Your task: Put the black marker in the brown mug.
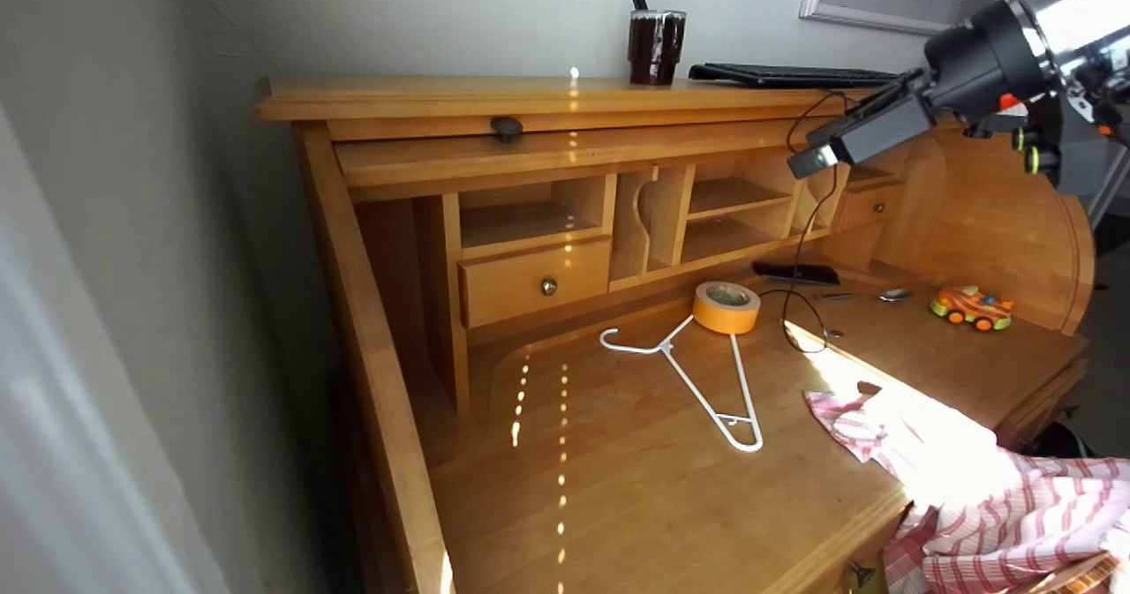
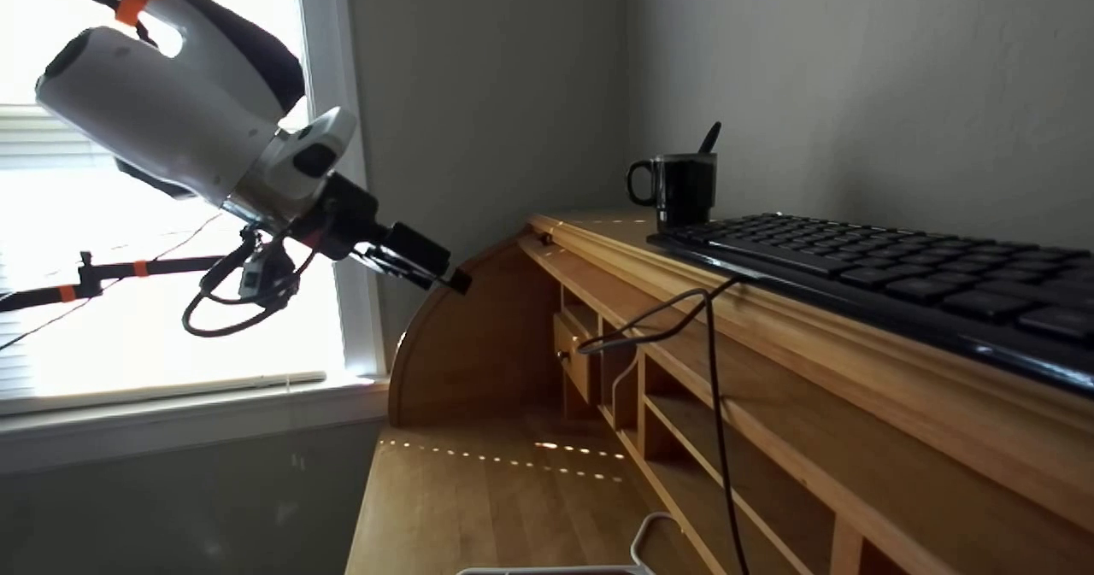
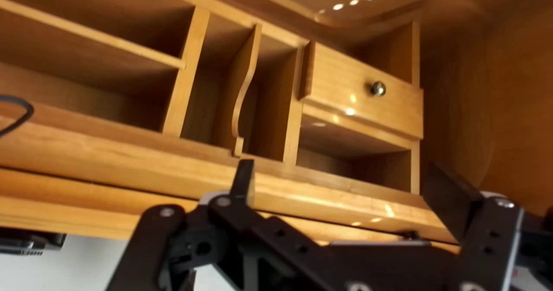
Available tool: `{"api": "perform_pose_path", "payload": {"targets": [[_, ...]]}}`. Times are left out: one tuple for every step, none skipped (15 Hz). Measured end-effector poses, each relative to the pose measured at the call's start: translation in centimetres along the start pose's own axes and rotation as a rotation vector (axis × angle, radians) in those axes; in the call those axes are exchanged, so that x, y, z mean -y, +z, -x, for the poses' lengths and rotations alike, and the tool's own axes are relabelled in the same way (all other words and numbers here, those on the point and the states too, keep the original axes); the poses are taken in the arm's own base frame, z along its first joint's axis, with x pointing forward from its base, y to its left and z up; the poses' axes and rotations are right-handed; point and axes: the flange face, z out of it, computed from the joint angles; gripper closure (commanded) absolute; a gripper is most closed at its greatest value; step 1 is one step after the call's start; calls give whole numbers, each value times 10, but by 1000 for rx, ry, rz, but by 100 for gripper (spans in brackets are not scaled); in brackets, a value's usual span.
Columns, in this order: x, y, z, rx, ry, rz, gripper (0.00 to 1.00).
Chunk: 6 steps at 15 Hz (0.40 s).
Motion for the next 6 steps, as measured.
{"api": "perform_pose_path", "payload": {"targets": [[5,-1,13,22,-8,-11,0],[7,-1,19,34,-13,-15,0],[7,-1,17,30,-12,-15,0],[6,-1,15,25,-10,-14,0],[6,-1,13,21,-9,-14,0],[6,-2,12,19,-9,-14,0]]}}
